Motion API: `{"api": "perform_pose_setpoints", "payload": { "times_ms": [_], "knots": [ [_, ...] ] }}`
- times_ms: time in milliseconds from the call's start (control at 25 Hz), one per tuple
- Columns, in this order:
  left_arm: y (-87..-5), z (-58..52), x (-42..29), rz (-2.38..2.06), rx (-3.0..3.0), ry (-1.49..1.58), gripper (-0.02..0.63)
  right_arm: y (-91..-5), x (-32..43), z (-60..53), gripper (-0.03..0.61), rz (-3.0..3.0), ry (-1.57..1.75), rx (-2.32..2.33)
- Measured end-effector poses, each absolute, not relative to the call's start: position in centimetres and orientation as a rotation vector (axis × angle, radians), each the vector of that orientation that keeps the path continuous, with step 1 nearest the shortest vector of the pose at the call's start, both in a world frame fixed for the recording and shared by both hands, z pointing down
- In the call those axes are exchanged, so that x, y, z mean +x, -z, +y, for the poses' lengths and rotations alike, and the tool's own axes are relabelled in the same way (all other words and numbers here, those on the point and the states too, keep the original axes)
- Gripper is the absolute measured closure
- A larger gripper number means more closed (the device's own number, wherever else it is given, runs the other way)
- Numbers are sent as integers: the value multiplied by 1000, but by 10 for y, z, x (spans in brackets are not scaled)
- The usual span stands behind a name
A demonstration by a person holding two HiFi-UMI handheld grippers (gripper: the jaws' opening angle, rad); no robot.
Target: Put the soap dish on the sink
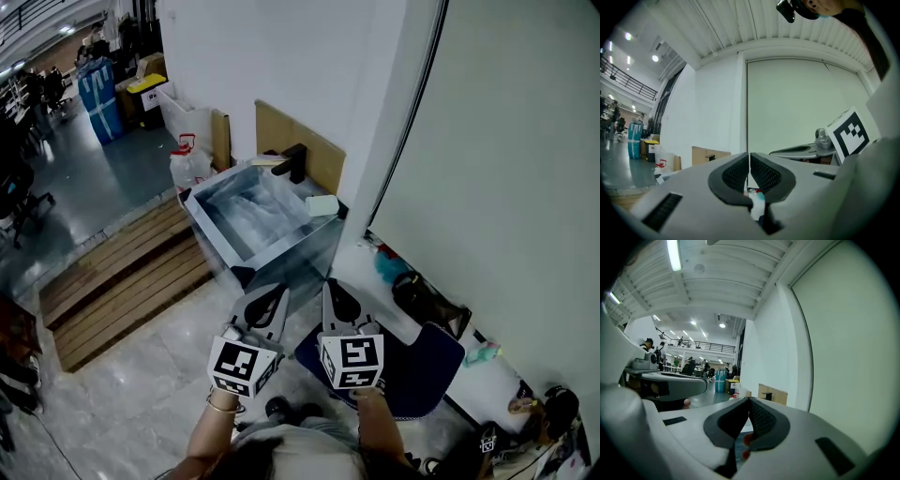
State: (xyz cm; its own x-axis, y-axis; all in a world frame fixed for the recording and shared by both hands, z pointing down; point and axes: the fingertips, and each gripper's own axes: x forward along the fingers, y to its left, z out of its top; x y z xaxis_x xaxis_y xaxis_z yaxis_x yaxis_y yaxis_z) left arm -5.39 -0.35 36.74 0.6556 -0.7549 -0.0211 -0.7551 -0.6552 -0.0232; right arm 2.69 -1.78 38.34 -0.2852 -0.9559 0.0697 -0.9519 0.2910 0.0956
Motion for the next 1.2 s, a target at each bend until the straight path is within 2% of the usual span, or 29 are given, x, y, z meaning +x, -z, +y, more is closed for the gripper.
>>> {"api": "perform_pose_setpoints", "payload": {
  "times_ms": [1200],
  "knots": [
    [-363,45,37,1382,-2772,-9,597,-383,109,36,552,-2514,88,1706]
  ]
}}
